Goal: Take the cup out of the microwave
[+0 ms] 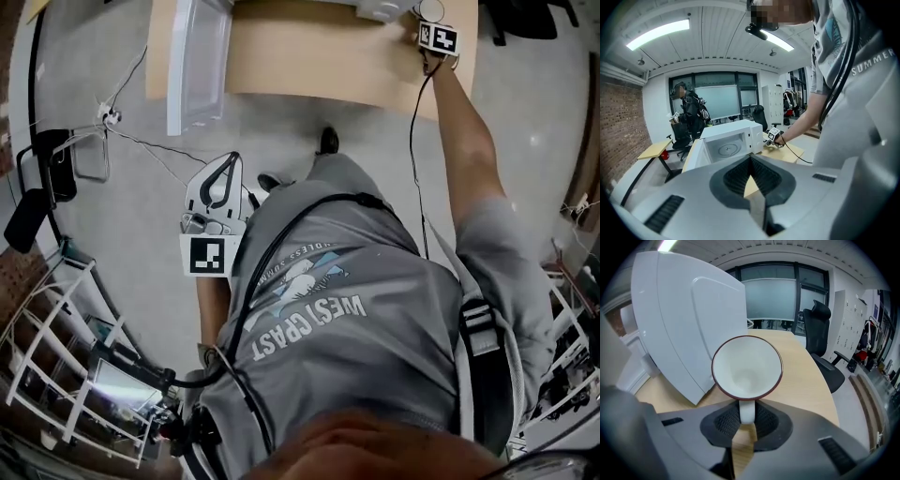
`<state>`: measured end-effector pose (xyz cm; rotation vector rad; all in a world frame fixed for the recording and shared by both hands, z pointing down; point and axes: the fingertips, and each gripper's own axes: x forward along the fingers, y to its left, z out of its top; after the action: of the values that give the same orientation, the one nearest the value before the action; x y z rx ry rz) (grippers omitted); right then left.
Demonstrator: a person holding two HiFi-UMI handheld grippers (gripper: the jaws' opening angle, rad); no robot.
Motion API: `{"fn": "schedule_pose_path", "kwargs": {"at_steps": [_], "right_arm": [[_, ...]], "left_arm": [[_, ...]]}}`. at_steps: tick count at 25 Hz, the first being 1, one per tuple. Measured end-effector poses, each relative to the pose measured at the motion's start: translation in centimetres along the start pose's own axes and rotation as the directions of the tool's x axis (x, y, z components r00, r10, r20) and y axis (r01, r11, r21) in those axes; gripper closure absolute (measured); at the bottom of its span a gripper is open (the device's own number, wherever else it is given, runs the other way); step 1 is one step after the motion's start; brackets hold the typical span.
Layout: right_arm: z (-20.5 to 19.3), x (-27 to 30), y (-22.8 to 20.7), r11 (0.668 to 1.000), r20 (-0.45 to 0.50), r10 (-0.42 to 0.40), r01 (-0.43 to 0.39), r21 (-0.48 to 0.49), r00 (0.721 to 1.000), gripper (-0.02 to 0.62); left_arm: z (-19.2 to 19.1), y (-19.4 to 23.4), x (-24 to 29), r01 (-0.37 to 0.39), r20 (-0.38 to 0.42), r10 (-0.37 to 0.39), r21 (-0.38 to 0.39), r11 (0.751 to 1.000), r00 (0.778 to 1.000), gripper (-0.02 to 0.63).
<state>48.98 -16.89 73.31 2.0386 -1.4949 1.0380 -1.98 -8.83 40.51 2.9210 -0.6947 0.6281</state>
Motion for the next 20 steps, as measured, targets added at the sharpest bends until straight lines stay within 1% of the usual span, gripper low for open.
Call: {"fn": "schedule_pose_path", "kwargs": {"at_steps": [3, 8, 11, 13, 17, 20], "right_arm": [[-0.2, -0.1, 1.0, 0.999, 0.003, 0.023, -0.023, 0.024, 1.0, 0.535], [0.6, -0.7, 0.2, 0.999, 0.015, -0.013, 0.012, 0.033, 1.0, 0.534], [1.1, -0.8, -0.1, 0.999, 0.019, -0.012, 0.011, 0.042, 1.0, 0.534], [1.1, -0.5, -0.2, 0.999, 0.006, -0.004, 0.004, 0.036, 1.0, 0.534], [1.5, 0.1, -0.9, 1.0, -0.038, -0.01, 0.01, 0.004, 0.999, 0.534], [2.1, 0.5, -1.1, 1.0, -0.052, 0.002, -0.003, -0.024, 0.999, 0.534]], "left_arm": [[0.1, 0.3, -0.3, 0.001, 0.005, -0.001, 0.003, 1.0, 1.0, 0.563], [0.3, 0.3, -0.6, -0.008, -0.003, 0.008, 0.006, 1.0, 1.0, 0.563], [0.5, 0.1, -0.8, -0.008, 0.007, 0.008, 0.012, 1.0, 1.0, 0.563], [0.5, 0.0, -0.8, -0.009, 0.017, 0.009, 0.007, 1.0, 1.0, 0.563], [0.2, -0.3, -0.8, -0.01, 0.007, 0.01, 0.012, 1.0, 1.0, 0.563], [0.5, -0.5, -0.7, -0.009, 0.017, 0.009, 0.01, 1.0, 1.0, 0.563]]}}
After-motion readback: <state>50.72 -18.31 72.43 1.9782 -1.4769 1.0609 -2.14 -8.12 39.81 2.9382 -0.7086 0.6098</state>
